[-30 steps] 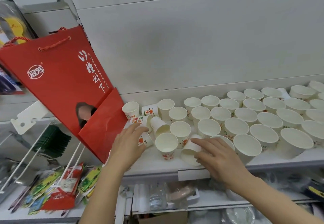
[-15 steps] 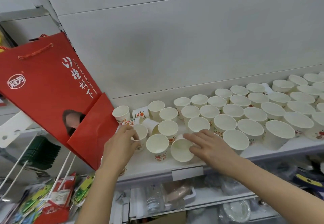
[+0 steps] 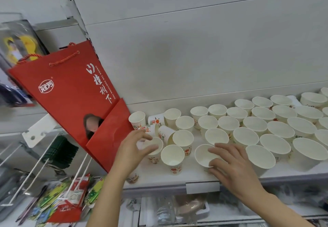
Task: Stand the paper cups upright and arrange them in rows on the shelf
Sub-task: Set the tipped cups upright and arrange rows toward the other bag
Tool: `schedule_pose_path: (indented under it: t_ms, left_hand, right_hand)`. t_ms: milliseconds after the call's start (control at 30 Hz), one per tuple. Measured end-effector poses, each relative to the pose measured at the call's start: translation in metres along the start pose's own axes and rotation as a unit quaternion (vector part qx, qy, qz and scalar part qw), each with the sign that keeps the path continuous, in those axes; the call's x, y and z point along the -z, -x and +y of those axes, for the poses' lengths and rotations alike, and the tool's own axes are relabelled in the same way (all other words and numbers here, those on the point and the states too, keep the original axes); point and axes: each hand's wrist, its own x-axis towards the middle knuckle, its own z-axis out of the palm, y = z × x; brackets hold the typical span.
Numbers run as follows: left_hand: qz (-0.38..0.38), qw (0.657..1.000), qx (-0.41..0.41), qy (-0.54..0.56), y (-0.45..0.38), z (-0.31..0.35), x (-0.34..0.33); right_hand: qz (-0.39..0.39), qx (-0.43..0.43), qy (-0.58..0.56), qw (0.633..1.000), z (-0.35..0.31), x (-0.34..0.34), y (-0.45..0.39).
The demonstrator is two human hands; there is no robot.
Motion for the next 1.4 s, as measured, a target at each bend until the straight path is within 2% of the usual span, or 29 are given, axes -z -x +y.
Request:
schedule_pose_path:
  t_ms: [100,200,300,400,533,633,733,833,900,1100,1267,1400]
  left_hand:
    - [0.016,1.0,0.015,-0.005,-0.03,-0.008,0.001]
    - [-0.067,0.989,0.058,-0.12,-0.069,-0.017,-0.007]
    - [-0.162,0.963,0.054,-0.209,-0.096,-0.019,-0.013]
    - [-0.209,0.945,0.02,-0.252,-0.106,-0.018,-0.016]
    - [-0.197,0.924,-0.032,-0.327,-0.107,-0.024,-0.02]
    - [-0.153,0.951,-0.019,-0.269,-0.1,-0.027,-0.014]
    - [-0.1,0.982,0.031,-0.156,-0.093,-0.032,-0.008]
    - [-0.078,0.993,0.066,-0.059,-0.086,-0.035,-0.008]
    - [-0.09,0.993,0.067,-0.04,-0.083,-0.033,-0.009]
    - [-0.118,0.988,0.085,-0.054,-0.083,-0.029,-0.013]
    - [-0.13,0.985,0.101,-0.045,-0.085,-0.028,-0.013]
    - [-0.161,0.979,0.111,-0.048,-0.086,-0.032,0.003]
  right_hand:
    - [0.007,-0.015,-0.029,0.999,0.0,0.001,-0.002]
    - [0.045,-0.029,-0.059,0.997,-0.005,0.004,-0.014]
    - [0.067,-0.043,-0.076,0.994,-0.012,0.001,-0.047]
    - [0.016,-0.087,-0.087,0.992,-0.018,-0.012,-0.091]
    - [-0.134,-0.12,-0.048,0.983,-0.026,-0.035,-0.14]
    - [-0.215,-0.106,0.034,0.97,-0.029,-0.047,-0.167]
    - [-0.275,-0.087,0.101,0.952,-0.036,-0.054,-0.185]
    - [-0.34,-0.07,0.163,0.923,-0.046,-0.06,-0.195]
    - [-0.369,-0.066,0.208,0.903,-0.05,-0.067,-0.197]
    - [-0.393,-0.089,0.246,0.882,-0.051,-0.083,-0.191]
    - [-0.385,-0.133,0.219,0.887,-0.046,-0.081,-0.186]
    - [-0.345,-0.163,0.16,0.91,-0.038,-0.06,-0.194]
